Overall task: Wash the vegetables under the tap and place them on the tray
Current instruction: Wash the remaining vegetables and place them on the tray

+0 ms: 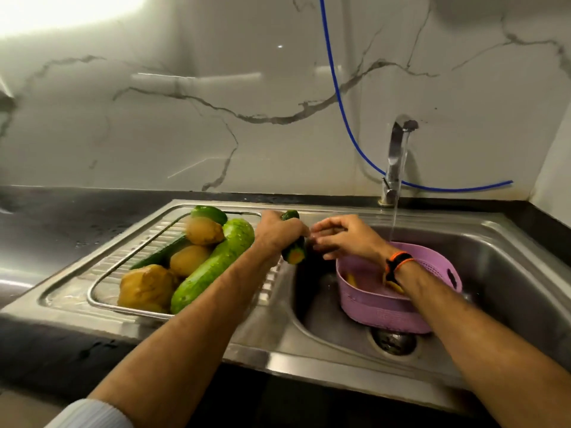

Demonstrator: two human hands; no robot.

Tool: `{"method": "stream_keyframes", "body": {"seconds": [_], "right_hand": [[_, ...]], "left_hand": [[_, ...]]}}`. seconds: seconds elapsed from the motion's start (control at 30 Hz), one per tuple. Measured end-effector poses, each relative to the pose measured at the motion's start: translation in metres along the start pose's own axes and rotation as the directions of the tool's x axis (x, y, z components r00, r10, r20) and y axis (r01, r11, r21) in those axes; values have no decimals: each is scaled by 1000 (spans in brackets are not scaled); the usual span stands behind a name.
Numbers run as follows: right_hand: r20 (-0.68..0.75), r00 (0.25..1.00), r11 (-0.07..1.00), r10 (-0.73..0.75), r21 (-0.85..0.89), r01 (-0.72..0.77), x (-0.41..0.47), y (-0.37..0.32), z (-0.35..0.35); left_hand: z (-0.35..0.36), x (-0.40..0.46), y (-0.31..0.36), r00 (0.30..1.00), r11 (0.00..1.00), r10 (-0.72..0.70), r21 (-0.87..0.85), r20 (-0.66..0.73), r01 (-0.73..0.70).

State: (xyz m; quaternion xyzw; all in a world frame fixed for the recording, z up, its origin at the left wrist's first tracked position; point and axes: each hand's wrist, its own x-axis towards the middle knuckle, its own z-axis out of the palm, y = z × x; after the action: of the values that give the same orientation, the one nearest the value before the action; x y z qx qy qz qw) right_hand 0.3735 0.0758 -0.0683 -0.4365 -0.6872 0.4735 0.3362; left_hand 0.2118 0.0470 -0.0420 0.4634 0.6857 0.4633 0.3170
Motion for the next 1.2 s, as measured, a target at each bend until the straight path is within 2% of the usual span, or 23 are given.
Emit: {"method": "stream_keyframes", "body": {"seconds": [0.03,0.1,0.23,0.37,0.43,0.5,0.53,0.57,0.63,0.67,0.7,0.77,0.9,0.97,1.07,1.2], "right_hand": [[42,999,996,10,90,-14,-2,-11,7],[99,995,989,6,145,-21,-5,-30,23],[112,994,944,-10,329,-27,-3,-49,42],[103,994,951,-26,310,-8,0,-62,54],[54,999,962,0,272,-15,3,-62,56],[-17,999,969,38,246,-32,6,-61,56],[-56,997,971,50,236,-36,8,-61,55],[-101,994,977,53,213,-31,13,-61,55],[-203,979,996,19,93,0,26,-63,55],[-252,968,1000,-23,-15,20,33,-66,55],[-277,958,989,-79,-140,41,39,-70,55],[-266,948,941,-173,-330,79,48,-82,58],[-174,929,810,-328,-557,182,66,-93,73],[-78,947,753,-312,-628,197,74,-87,81],[73,983,717,-167,-675,172,79,-72,85],[97,983,799,-159,-572,186,80,-62,79]], "left_hand": [[-5,1,0,1000,997,-9,-78,-12,8],[-16,2,1,1000,978,-22,-207,-19,17],[-33,2,1,999,924,-25,-381,-21,15],[-49,-1,-7,999,882,21,-471,38,0],[-59,-9,-10,996,953,90,-290,-4,-87],[-69,-14,-18,966,967,251,58,-64,-247],[-74,-18,-22,937,908,346,270,-50,-321],[-79,-22,-27,906,798,422,467,19,-381],[-86,-25,-36,860,546,466,696,209,-465],[-88,-26,-41,847,476,457,731,270,-489],[-89,-28,-45,844,460,451,734,291,-499],[-89,-30,-51,842,487,458,712,284,-506],[-85,-30,-58,834,485,487,714,259,-505],[-85,-29,-58,831,488,494,710,255,-507],[-85,-28,-59,827,475,501,718,254,-509],[-85,-30,-59,825,468,506,724,250,-507]]}}
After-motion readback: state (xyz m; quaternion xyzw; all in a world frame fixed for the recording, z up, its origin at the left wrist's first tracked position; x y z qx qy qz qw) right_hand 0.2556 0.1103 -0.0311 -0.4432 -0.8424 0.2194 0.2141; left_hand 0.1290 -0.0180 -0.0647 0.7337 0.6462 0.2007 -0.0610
